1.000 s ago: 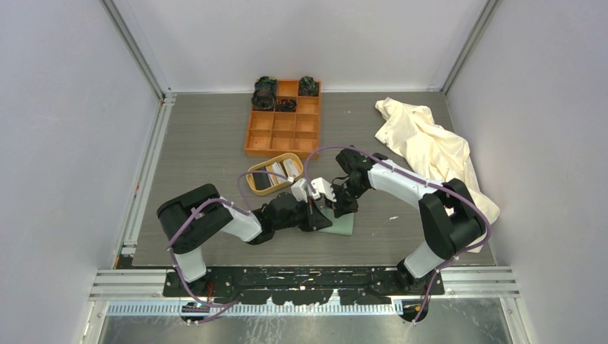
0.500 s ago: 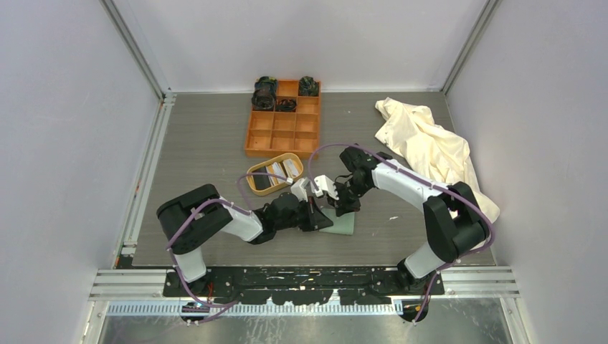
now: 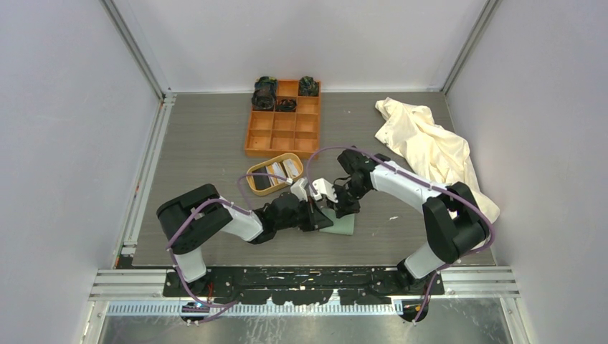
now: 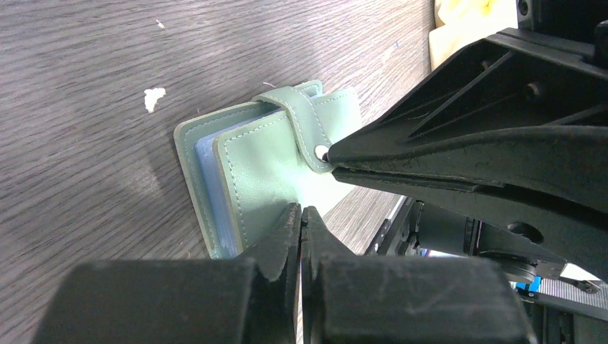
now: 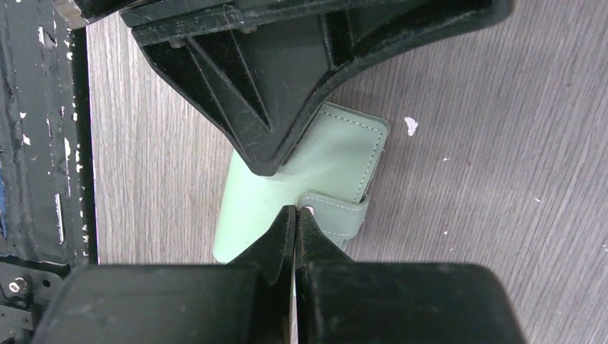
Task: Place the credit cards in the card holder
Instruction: Close the card holder at the center of the board.
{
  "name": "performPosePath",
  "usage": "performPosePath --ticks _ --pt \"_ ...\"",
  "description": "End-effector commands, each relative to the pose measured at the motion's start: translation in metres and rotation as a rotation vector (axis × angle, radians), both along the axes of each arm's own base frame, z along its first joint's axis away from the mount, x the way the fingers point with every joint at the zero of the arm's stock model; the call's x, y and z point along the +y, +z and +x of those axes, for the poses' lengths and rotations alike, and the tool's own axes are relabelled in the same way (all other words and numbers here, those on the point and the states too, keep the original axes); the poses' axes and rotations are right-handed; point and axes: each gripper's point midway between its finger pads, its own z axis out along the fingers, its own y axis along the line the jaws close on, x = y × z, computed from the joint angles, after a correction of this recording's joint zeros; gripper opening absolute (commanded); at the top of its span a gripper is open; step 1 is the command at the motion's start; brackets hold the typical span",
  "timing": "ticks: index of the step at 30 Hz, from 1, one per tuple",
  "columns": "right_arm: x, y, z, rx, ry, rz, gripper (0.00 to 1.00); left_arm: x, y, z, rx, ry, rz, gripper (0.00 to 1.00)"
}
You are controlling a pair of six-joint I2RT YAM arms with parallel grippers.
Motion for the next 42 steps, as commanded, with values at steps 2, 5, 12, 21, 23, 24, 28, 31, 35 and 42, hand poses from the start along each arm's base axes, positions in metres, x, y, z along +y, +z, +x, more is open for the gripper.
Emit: performPosePath --ticks 2,5,12,21,23,24,28,31,35,42 --pt "0.001 -0.001 -0.019 0.057 0.021 -0.013 0.01 0.028 -0.045 0.008 0.024 0.072 0.181 0.0" --pt "0.001 -0.003 -0.022 0.051 0.035 -0.028 0.01 0.028 -0.044 0.008 0.024 0.07 0.178 0.0" --pt "-0.005 -0.008 -0.031 0.041 0.071 -0.058 0.01 0.028 -0.043 0.008 0.023 0.072 0.17 0.0" --pt "-0.016 -0.018 -0.042 0.031 0.108 -0.111 0.01 0.027 -0.04 0.008 0.025 0.073 0.145 0.0" --pt "-0.02 -0.02 -0.044 0.028 0.117 -0.126 0.01 0.026 -0.039 0.009 0.028 0.073 0.134 0.0" --pt "-0.022 -0.021 -0.046 0.025 0.121 -0.132 0.01 0.026 -0.038 0.009 0.03 0.073 0.128 0.0" --pt "-0.029 -0.025 -0.051 0.014 0.142 -0.153 0.01 0.023 -0.035 0.011 0.039 0.073 0.096 0.0" --pt "-0.033 -0.028 -0.056 0.016 0.159 -0.171 0.01 0.021 -0.034 0.011 0.045 0.073 0.078 0.0" --pt "-0.031 -0.027 -0.054 0.004 0.144 -0.171 0.01 0.02 -0.034 0.011 0.047 0.069 0.072 0.0" --pt "-0.005 0.018 -0.043 0.054 0.047 0.015 0.03 0.019 -0.03 0.01 0.04 0.058 0.069 0.0"
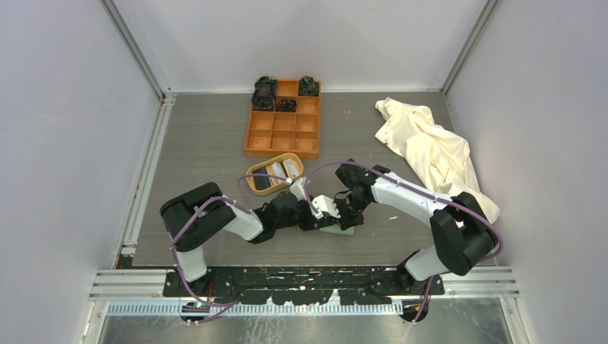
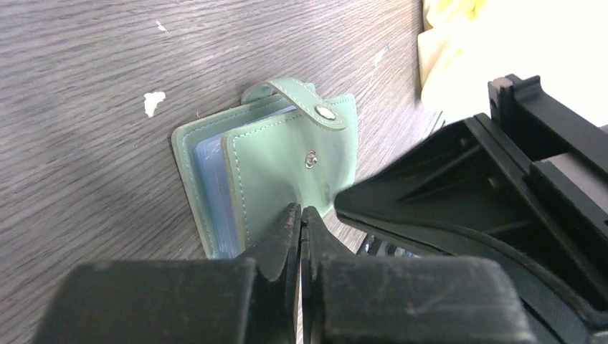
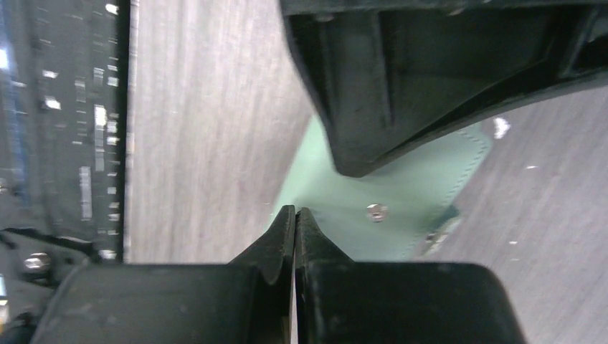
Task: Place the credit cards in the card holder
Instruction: Close the card holder at the center of the board.
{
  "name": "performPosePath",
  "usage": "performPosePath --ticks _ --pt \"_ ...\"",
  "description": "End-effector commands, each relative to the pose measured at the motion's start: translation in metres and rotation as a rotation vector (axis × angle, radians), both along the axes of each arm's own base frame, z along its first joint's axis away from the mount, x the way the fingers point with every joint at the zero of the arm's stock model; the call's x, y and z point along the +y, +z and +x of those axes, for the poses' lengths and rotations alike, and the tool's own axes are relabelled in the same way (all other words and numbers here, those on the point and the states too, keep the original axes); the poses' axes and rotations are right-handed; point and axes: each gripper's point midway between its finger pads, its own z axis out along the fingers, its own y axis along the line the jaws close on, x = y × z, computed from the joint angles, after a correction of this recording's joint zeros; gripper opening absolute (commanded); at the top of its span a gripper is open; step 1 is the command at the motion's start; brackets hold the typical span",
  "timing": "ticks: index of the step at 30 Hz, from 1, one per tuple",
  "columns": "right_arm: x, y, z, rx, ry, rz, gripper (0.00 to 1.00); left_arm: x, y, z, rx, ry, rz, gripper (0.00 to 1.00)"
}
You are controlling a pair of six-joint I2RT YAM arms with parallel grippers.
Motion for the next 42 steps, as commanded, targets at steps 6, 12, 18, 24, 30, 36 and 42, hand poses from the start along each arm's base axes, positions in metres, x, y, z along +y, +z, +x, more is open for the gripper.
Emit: performPosePath --ticks 6,12,18,24,30,36,42 --pt "0.007 0.066 0.014 -0.003 -0.151 0.255 0.46 0.023 -0.036 0.01 0.028 0.076 0.129 0.0" --pt "0.01 0.05 0.051 -0.087 -0.232 0.236 0.53 0.026 -0.038 0.012 0.031 0.091 0.133 0.0" --pt "0.015 0.035 0.064 -0.064 -0.229 0.186 0.5 0.026 -0.04 0.012 0.038 0.093 0.133 0.0" --pt "0.015 0.027 0.07 -0.058 -0.233 0.151 0.41 0.025 -0.04 0.013 0.035 0.09 0.131 0.0" --pt "0.017 0.027 0.075 -0.046 -0.24 0.144 0.27 0.026 -0.041 0.012 0.038 0.086 0.126 0.0" --pt "0.017 0.027 0.075 -0.034 -0.245 0.131 0.01 0.027 -0.042 0.012 0.039 0.09 0.13 0.0" --pt "0.016 0.035 0.065 0.0 -0.241 0.145 0.01 0.029 -0.042 0.013 0.042 0.099 0.134 0.0"
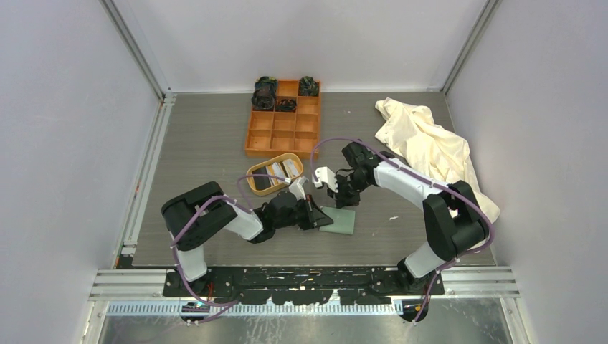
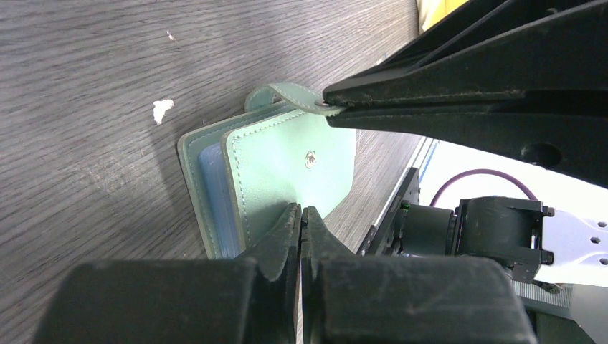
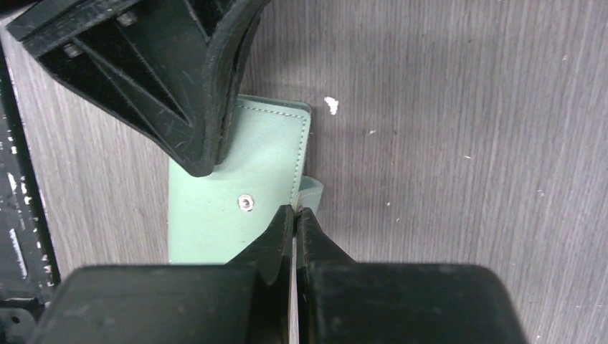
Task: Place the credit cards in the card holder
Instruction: Close the card holder at the center of the board.
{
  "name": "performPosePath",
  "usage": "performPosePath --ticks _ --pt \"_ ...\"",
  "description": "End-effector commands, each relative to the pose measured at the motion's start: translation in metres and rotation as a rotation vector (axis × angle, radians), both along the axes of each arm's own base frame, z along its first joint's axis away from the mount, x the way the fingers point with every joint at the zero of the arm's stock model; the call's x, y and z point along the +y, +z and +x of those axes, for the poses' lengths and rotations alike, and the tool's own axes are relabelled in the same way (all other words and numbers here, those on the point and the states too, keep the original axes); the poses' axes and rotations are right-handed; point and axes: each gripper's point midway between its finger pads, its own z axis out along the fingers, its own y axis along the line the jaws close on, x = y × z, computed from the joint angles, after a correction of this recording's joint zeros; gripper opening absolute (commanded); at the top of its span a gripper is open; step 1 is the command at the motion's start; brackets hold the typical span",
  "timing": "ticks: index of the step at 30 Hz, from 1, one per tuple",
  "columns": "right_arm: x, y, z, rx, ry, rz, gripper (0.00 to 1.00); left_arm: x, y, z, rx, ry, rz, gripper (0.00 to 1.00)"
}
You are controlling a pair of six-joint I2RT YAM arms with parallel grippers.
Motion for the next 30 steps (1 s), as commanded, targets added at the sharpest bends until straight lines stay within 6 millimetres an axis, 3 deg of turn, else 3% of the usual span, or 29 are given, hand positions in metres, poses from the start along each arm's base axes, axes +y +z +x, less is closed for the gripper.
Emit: performPosePath --ticks 1,11,22,30 --pt "0.006 0.022 -0.005 0.016 0.011 0.045 0.01 0.028 -0.042 0.008 0.034 0.077 0.15 0.0" --pt "0.001 0.021 -0.035 0.16 0.024 0.03 0.01 0.027 -0.04 0.009 0.031 0.077 0.16 0.0" --pt "-0.005 -0.008 -0.05 0.047 0.072 -0.077 0.01 0.024 -0.04 0.01 0.04 0.073 0.161 0.0" --pt "-0.008 -0.01 -0.057 0.051 0.1 -0.09 0.01 0.024 -0.041 0.009 0.04 0.07 0.159 0.0"
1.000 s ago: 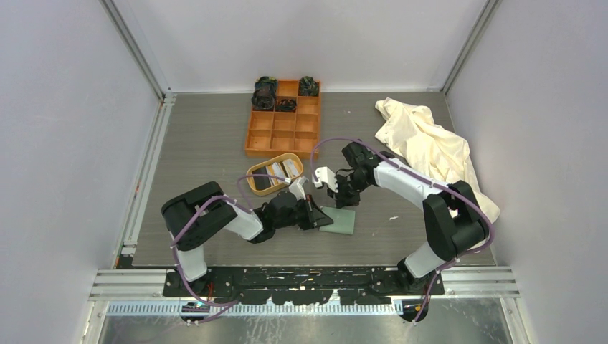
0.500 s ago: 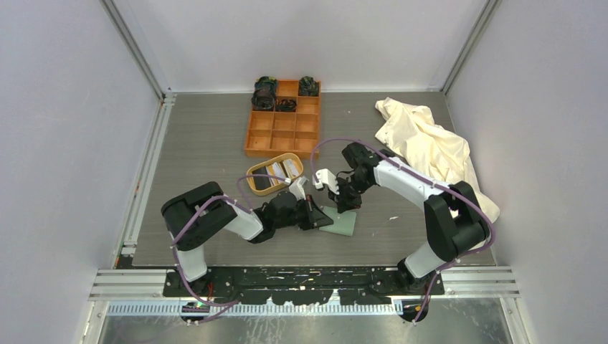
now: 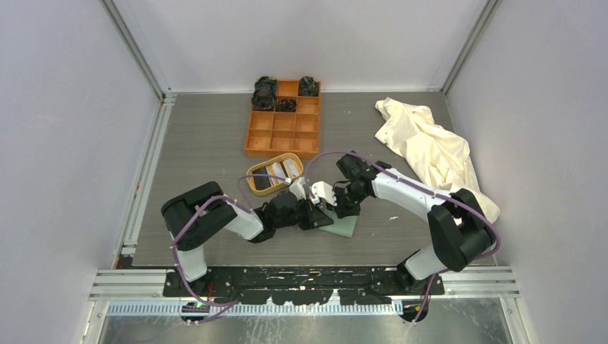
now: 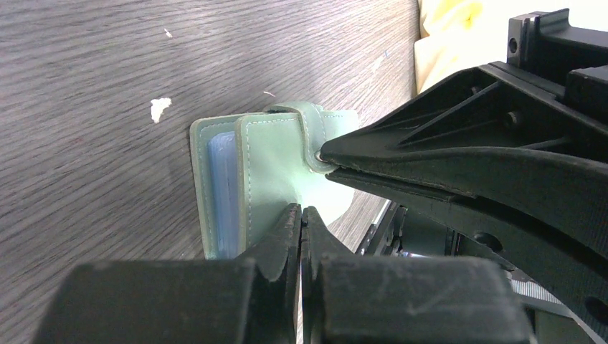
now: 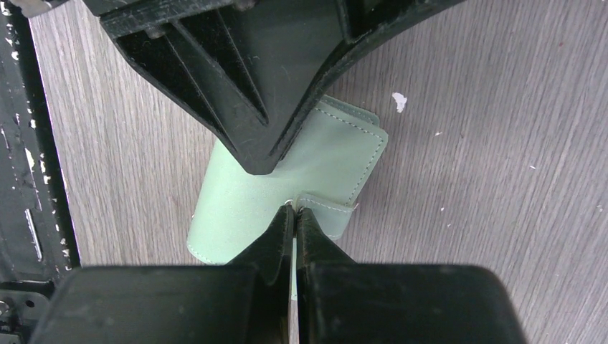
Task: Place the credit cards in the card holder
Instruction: Close the card holder at the center of the board.
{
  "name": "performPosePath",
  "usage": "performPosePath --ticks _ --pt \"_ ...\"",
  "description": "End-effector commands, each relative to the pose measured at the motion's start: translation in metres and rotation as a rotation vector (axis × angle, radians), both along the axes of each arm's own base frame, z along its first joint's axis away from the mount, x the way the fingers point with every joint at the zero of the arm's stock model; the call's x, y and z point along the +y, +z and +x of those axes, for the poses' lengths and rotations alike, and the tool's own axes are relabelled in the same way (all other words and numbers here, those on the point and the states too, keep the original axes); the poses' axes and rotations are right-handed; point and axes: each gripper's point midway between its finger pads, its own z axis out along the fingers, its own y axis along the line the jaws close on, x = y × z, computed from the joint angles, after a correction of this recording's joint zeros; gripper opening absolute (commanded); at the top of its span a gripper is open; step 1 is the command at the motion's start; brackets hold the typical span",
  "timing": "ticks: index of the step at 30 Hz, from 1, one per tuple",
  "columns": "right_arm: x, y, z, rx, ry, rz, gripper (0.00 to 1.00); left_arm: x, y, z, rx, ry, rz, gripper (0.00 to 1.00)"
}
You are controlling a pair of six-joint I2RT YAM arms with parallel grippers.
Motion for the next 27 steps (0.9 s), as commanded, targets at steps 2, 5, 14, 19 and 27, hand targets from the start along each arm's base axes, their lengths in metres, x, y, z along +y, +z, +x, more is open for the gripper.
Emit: performPosePath --ticks 2,5,14,19,27 --pt "-0.007 -0.001 -0.025 0.058 0.041 -0.018 0.01 0.026 -0.041 0.01 0.034 0.076 0.155 0.0" --pt "-0.011 -0.004 -0.032 0.059 0.068 -0.028 0.01 0.026 -0.042 0.009 0.036 0.077 0.155 0.0" --pt "-0.013 -0.004 -0.052 0.089 0.137 -0.05 0.01 0.027 -0.042 0.009 0.035 0.08 0.153 0.0" --pt "-0.008 -0.006 -0.051 0.094 0.111 -0.05 0.03 0.027 -0.042 0.009 0.036 0.08 0.15 0.0" --pt "-0.001 -0.011 -0.046 0.07 0.021 -0.087 0.05 0.026 -0.041 0.009 0.035 0.081 0.141 0.0"
